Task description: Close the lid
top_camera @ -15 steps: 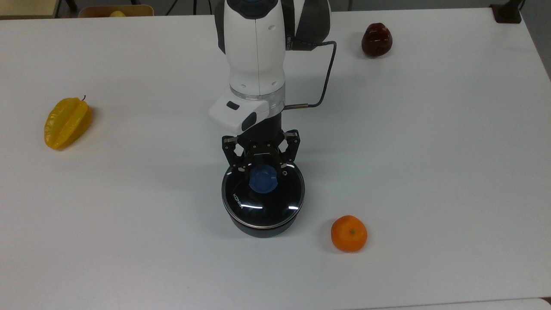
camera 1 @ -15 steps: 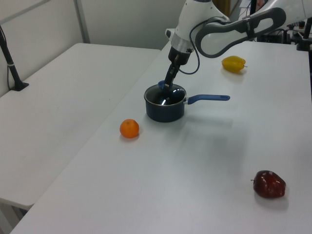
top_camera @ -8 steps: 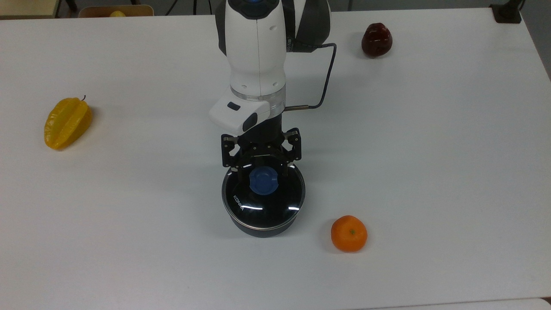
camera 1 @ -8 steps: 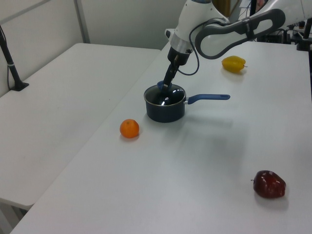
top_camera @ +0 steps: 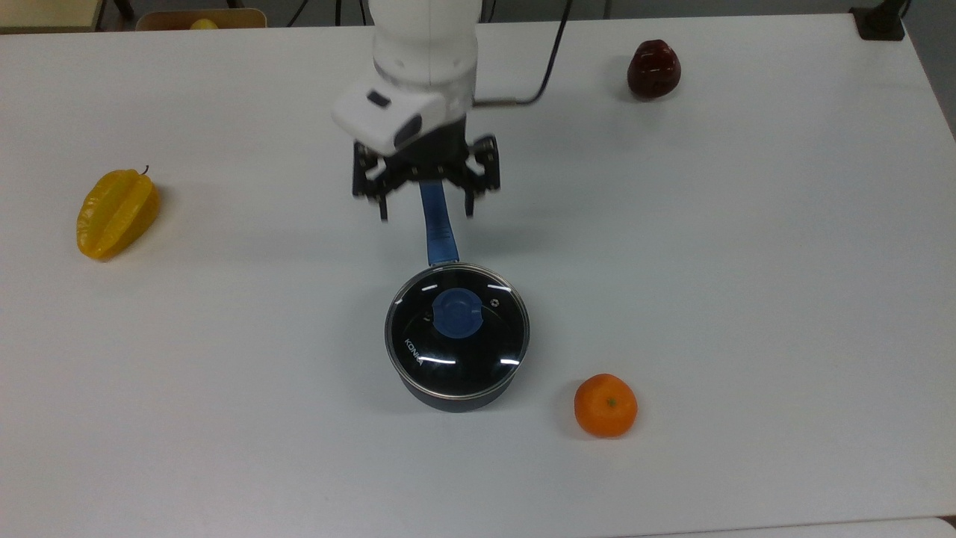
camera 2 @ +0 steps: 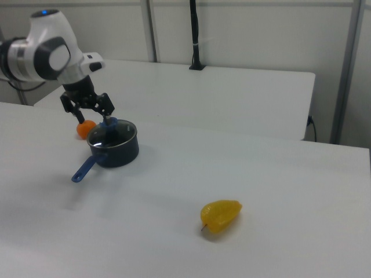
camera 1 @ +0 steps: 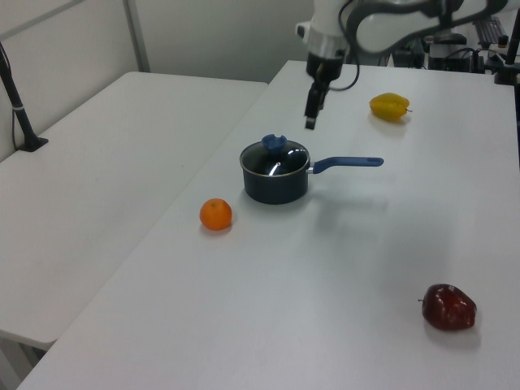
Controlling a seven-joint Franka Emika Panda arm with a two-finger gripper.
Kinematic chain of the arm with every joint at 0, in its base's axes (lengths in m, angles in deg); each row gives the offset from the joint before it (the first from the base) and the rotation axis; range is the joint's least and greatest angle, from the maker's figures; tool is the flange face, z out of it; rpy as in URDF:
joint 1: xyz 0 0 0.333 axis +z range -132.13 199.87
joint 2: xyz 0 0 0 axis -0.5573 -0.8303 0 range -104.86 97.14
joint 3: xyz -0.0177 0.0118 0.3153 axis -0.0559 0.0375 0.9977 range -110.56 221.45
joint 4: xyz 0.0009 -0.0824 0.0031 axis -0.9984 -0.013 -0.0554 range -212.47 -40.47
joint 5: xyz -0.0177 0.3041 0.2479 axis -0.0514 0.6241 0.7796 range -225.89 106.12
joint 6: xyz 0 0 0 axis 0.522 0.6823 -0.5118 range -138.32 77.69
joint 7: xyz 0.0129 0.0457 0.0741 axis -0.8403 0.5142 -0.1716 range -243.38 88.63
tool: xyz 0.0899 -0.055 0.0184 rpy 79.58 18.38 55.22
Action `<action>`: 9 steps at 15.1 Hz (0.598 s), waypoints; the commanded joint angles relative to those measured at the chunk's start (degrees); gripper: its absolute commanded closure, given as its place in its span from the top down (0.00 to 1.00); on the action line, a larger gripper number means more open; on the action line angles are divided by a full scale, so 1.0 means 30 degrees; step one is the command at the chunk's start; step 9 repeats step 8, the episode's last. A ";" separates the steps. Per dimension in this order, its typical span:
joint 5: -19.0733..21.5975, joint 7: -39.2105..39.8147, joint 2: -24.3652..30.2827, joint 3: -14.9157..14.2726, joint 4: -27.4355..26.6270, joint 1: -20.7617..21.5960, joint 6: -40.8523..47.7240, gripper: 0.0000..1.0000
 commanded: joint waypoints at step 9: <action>-0.0040 0.0058 0.8205 -0.0150 -0.4744 -0.1436 0.6944 1.00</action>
